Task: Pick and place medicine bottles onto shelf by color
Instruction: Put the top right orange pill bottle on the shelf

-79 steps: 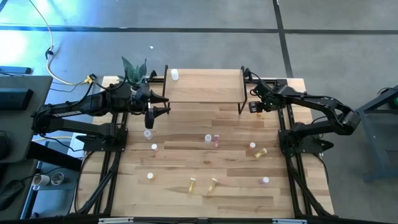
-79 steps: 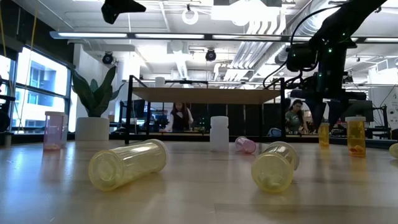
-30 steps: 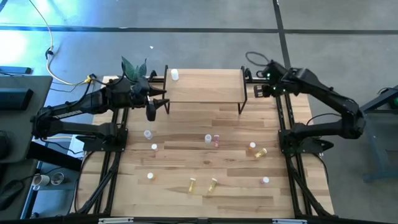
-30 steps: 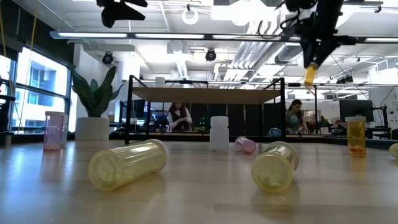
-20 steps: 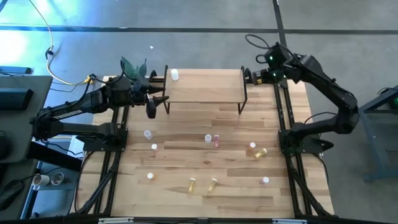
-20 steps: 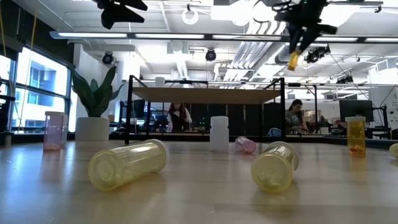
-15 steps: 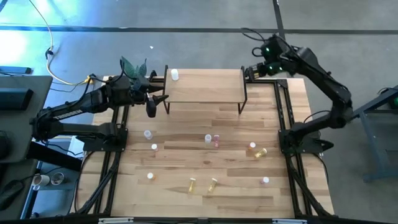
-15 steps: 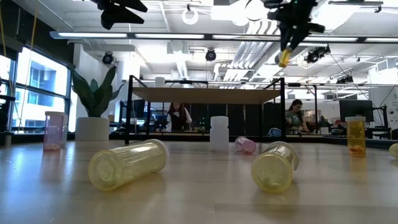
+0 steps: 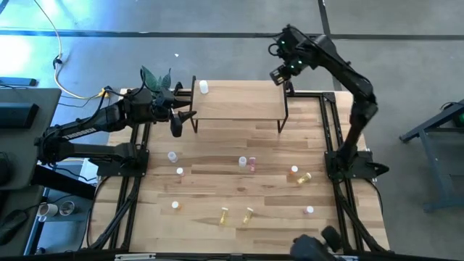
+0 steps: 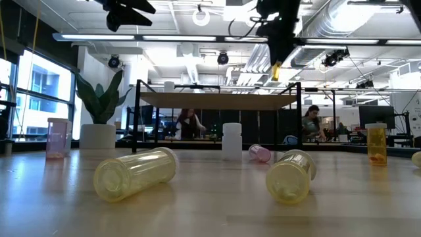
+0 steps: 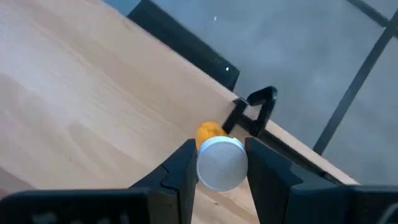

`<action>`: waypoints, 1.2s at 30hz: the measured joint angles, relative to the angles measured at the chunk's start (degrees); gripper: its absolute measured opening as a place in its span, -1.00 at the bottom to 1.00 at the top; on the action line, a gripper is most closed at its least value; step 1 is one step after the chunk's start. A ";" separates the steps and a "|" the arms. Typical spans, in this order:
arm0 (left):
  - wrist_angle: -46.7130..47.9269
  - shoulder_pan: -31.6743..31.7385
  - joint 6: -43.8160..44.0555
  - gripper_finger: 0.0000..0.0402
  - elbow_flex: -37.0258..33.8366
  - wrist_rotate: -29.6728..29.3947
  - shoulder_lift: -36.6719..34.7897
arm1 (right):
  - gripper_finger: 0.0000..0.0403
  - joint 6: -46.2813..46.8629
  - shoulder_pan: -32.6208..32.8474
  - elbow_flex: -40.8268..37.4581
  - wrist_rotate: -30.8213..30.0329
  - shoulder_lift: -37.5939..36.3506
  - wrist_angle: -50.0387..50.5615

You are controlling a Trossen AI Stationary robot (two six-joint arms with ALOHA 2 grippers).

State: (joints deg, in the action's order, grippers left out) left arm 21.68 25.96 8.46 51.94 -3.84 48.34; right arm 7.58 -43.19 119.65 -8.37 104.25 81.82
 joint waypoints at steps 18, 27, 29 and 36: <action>0.00 0.00 1.43 0.05 0.00 -0.02 0.00 | -0.46 -3.64 3.95 1.23 0.29 9.54 0.28; 0.00 -0.03 1.43 0.05 0.00 -0.02 0.00 | -0.46 -4.01 4.27 1.23 3.09 10.49 -0.06; 0.00 -0.03 1.43 0.05 0.00 -0.02 0.00 | -0.46 -3.67 4.27 1.23 3.52 10.51 -0.37; 0.02 -0.03 1.43 0.05 0.00 0.00 0.00 | -0.46 -3.77 4.19 1.23 3.70 10.51 -0.35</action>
State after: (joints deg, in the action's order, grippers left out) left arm 21.69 25.93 9.89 51.94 -3.84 48.34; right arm 3.81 -39.00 120.88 -4.67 114.76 81.47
